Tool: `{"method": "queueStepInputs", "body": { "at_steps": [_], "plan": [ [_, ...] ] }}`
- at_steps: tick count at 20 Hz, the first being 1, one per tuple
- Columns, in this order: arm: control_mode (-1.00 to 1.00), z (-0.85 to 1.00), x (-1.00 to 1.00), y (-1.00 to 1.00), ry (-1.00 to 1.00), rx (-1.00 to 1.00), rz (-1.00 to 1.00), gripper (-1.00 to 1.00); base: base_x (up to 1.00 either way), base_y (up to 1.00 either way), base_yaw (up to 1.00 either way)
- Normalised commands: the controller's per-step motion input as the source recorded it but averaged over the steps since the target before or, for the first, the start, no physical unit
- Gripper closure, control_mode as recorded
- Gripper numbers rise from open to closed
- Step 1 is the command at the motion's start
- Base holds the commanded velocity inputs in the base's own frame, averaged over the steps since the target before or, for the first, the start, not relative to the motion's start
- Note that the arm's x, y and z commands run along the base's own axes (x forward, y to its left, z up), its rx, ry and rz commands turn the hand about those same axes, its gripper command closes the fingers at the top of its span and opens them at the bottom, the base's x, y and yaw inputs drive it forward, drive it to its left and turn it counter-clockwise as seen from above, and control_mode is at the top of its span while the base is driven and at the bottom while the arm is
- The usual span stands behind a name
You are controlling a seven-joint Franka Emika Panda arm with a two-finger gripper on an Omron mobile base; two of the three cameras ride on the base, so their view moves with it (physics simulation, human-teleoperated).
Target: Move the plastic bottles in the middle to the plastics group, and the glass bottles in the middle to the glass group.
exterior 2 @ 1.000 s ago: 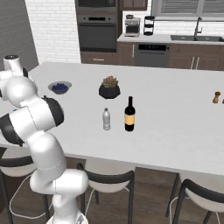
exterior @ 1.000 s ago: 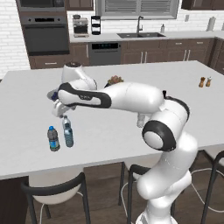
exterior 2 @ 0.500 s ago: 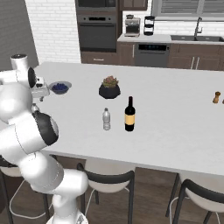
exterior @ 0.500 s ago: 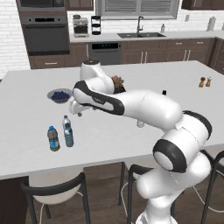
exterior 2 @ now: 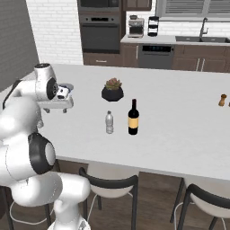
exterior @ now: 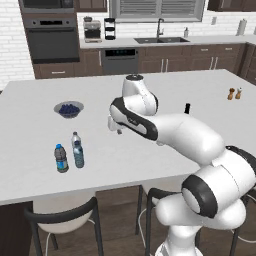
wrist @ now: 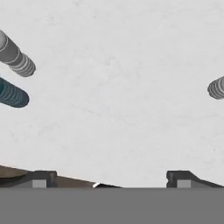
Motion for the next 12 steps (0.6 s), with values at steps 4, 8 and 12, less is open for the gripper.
{"method": "queueStepInputs", "body": {
  "at_steps": [4, 8, 12],
  "plan": [
    [-1.0, 0.0, 0.12, -1.0, 0.2, 0.0, -0.4, -1.0, 0.0, 0.0, 0.0],
    [-1.0, 0.0, 0.23, -1.0, 0.31, 0.0, -0.38, -1.0, 0.0, 0.0, 0.0],
    [-1.0, -0.1, 0.38, -1.0, 0.18, 0.0, -0.36, -1.0, 0.0, 0.0, 0.0]
  ]
}}
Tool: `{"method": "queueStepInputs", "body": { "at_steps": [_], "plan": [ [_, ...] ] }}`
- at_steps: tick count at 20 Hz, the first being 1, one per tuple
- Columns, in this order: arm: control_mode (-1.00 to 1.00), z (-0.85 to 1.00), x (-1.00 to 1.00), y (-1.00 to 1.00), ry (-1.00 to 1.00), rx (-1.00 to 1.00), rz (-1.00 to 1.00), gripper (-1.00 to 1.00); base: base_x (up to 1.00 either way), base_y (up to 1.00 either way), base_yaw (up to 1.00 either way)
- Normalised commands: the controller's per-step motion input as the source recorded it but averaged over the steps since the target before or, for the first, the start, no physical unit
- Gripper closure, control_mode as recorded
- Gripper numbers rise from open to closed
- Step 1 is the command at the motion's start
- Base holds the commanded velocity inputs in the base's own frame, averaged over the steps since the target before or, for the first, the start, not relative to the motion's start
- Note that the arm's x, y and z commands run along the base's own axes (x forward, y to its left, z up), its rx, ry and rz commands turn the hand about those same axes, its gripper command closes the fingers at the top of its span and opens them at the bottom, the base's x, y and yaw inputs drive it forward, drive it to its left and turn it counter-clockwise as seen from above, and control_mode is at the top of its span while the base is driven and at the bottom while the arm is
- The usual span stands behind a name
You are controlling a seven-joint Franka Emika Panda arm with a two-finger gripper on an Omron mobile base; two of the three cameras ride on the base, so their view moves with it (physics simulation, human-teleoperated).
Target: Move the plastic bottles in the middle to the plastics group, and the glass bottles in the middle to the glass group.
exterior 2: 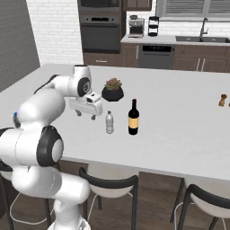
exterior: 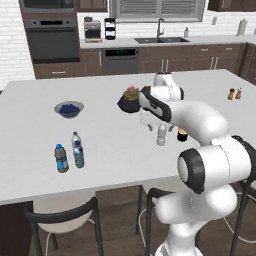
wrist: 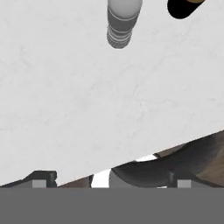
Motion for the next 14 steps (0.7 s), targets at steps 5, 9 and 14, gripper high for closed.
{"method": "queueStepInputs", "body": {
  "at_steps": [5, 9, 14],
  "plan": [
    [-1.0, -0.25, 0.35, -0.8, 0.0, 0.0, -0.19, -1.0, 0.0, 0.0, 0.0],
    [-1.0, 0.0, 0.69, -0.08, -0.03, 0.0, -0.03, -1.0, 0.0, 0.0, 0.0],
    [-1.0, 0.0, 0.46, -0.01, -0.03, 0.0, 0.0, -1.0, 0.0, 0.0, 0.0]
  ]
}}
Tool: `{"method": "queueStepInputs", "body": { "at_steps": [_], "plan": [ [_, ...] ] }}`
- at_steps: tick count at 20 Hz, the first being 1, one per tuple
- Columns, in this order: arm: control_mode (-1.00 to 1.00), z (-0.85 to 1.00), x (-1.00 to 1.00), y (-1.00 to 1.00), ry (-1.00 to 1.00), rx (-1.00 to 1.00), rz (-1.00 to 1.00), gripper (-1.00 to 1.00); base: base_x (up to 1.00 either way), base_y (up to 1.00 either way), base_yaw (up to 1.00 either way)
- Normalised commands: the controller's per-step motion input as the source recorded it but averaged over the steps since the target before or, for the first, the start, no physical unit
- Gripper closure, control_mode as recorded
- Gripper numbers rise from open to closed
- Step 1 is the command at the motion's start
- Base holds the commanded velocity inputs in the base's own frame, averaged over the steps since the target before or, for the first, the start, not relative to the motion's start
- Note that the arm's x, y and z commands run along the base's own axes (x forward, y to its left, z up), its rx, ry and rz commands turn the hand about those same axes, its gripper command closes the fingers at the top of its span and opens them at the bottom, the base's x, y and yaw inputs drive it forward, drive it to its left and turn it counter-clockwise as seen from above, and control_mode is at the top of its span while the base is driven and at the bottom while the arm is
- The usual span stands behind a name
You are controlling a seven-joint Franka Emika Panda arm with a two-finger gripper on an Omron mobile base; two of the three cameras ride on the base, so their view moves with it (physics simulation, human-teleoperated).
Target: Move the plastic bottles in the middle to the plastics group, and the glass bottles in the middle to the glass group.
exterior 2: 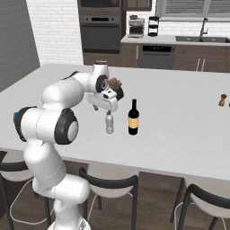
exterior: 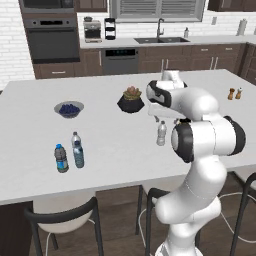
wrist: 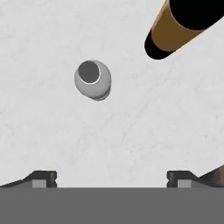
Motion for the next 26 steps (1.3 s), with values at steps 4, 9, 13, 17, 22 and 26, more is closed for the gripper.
{"method": "queueStepInputs", "body": {
  "at_steps": [4, 9, 13, 17, 22, 26],
  "plan": [
    [-1.0, -0.04, 0.13, 0.0, -0.02, 0.0, 0.0, -1.0, 0.0, 0.0, 0.0],
    [-1.0, -0.35, 0.01, -0.04, -0.04, 0.0, 0.0, -1.0, 0.0, 0.0, 0.0],
    [-1.0, -0.29, 0.14, -0.01, -0.02, 0.0, 0.0, -1.0, 0.0, 0.0, 0.0],
    [-1.0, -0.04, 0.44, -0.2, 0.0, 0.0, 0.0, -1.0, 0.0, 0.0, 0.0],
    [-1.0, 0.0, 0.42, -0.26, -0.01, 0.0, 0.0, -1.0, 0.0, 0.0, 0.0],
    [-1.0, 0.0, 0.15, -0.04, -0.02, 0.0, 0.0, -1.0, 0.0, 0.0, 0.0]
  ]
}}
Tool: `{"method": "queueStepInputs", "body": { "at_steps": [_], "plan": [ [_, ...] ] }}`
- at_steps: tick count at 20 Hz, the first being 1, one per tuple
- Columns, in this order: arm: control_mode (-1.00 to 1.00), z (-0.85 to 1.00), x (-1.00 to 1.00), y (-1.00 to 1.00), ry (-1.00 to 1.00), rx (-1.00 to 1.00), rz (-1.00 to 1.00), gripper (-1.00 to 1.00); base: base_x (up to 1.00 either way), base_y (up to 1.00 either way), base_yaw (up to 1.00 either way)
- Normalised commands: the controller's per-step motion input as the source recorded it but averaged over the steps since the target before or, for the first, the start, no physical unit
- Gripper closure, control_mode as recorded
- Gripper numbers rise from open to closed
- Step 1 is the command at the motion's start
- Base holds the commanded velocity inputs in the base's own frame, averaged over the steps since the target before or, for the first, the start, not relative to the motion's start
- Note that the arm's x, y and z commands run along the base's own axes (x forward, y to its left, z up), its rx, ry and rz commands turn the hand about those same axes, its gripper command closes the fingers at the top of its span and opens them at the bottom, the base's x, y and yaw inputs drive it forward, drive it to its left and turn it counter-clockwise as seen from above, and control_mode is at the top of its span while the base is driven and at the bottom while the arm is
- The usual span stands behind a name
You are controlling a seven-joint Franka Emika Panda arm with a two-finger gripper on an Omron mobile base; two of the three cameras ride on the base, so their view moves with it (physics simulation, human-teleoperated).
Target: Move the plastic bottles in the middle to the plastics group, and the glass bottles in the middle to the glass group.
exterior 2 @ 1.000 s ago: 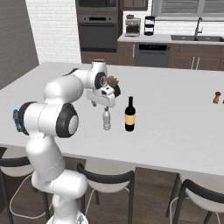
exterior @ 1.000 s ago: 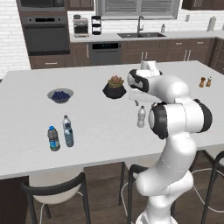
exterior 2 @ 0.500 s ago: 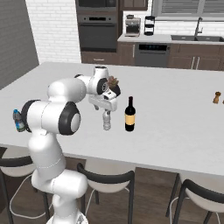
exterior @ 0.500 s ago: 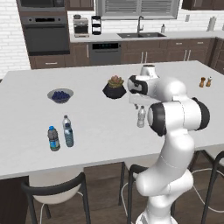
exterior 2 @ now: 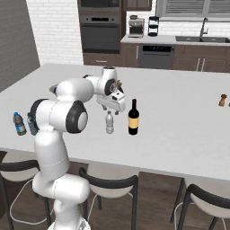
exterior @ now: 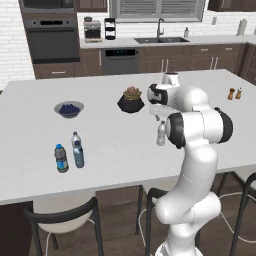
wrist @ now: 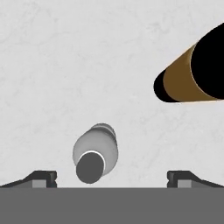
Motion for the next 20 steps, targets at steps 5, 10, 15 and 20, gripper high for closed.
{"method": "queueStepInputs", "body": {
  "at_steps": [5, 10, 15, 20],
  "plan": [
    [-1.0, 0.0, 0.0, 0.01, 0.0, 0.0, 0.0, -1.0, 0.0, 0.0, 0.0],
    [-1.0, 0.0, -0.01, 0.01, 0.0, 0.0, 0.0, -1.0, 0.0, 0.0, 0.0],
    [-1.0, -0.04, 0.0, 0.04, 0.0, 0.0, 0.0, -1.0, 0.0, 0.0, 0.0],
    [-1.0, -0.2, 0.0, 0.0, 0.0, 0.0, 0.0, -1.0, 0.0, 0.0, 0.0]
  ]
}}
